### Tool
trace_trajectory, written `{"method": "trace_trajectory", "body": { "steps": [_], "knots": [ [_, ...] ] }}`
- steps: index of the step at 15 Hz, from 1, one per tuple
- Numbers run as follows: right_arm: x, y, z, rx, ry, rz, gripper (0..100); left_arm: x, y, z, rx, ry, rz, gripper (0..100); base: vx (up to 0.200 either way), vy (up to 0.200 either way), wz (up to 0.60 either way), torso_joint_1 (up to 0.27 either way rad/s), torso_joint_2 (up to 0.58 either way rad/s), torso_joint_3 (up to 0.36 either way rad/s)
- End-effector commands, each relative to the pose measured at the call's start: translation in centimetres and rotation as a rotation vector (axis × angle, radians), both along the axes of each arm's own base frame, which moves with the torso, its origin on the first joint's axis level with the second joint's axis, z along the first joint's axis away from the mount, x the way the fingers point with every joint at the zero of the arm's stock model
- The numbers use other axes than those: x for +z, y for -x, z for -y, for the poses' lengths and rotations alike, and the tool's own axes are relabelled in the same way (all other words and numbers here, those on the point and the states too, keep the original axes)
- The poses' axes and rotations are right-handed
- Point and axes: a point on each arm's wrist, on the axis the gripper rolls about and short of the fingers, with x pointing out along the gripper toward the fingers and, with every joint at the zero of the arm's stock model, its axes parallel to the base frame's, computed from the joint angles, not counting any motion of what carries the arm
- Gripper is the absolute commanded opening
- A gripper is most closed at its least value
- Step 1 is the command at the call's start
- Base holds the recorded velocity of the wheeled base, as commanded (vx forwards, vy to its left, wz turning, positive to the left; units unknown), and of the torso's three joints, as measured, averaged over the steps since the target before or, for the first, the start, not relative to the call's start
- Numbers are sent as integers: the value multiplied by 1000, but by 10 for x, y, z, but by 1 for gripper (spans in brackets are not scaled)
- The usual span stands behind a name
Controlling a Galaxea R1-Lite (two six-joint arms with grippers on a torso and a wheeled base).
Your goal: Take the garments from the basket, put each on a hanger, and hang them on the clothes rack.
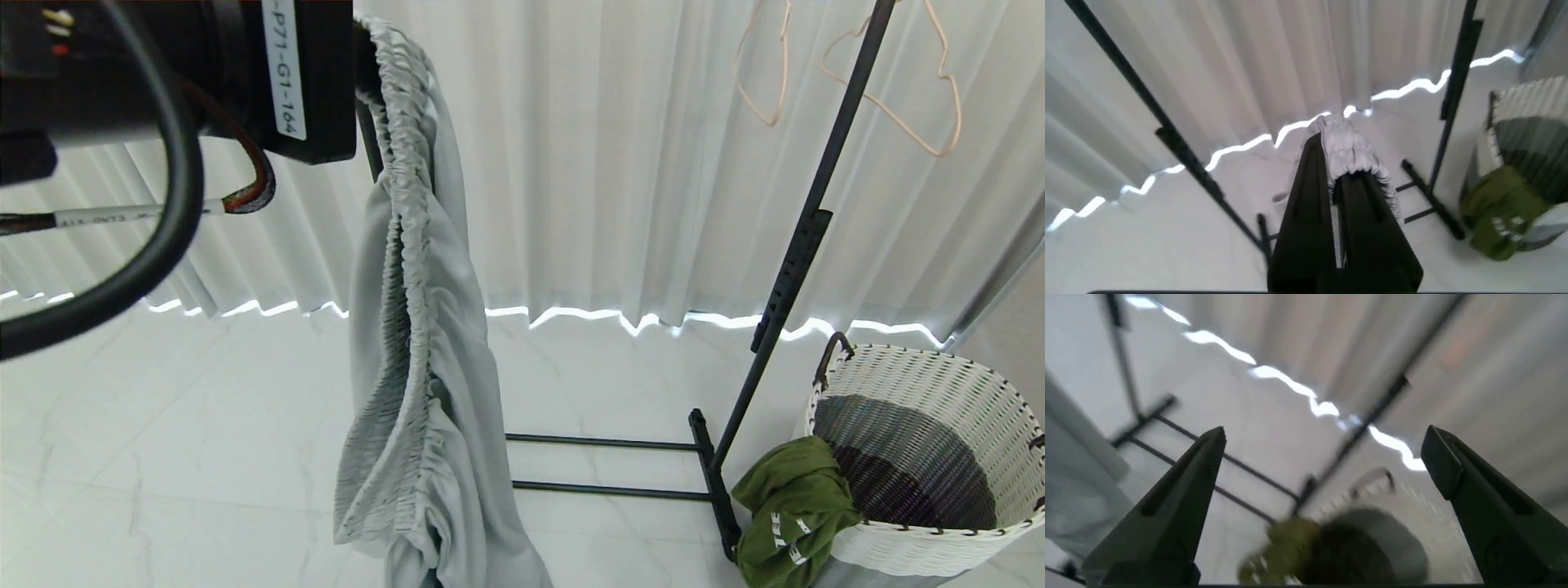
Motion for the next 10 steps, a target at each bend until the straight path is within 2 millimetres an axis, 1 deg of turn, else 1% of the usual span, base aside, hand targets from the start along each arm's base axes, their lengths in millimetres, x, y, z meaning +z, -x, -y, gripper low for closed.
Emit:
{"method": "trace_trajectory", "body": {
  "steps": [1,4,6,8,10],
  "knots": [
    [-10,-11,10,-166,53,-72,100,1,7,-19,20,-29,27,0,0,0,0,0,0,0],
    [-24,-14,26,-330,120,-104,100,1,9,-44,89,-37,45,0,0,0,0,0,0,0],
    [-28,-16,29,-358,105,-126,100,3,9,-53,130,-50,62,0,0,0,0,0,0,0],
    [-30,-16,30,-371,90,-137,100,3,10,-56,133,-79,75,0,0,0,0,0,0,0],
    [-30,-15,30,-373,87,-134,100,-1,12,-59,133,-89,68,0,0,0,0,0,0,0]
  ]
}}
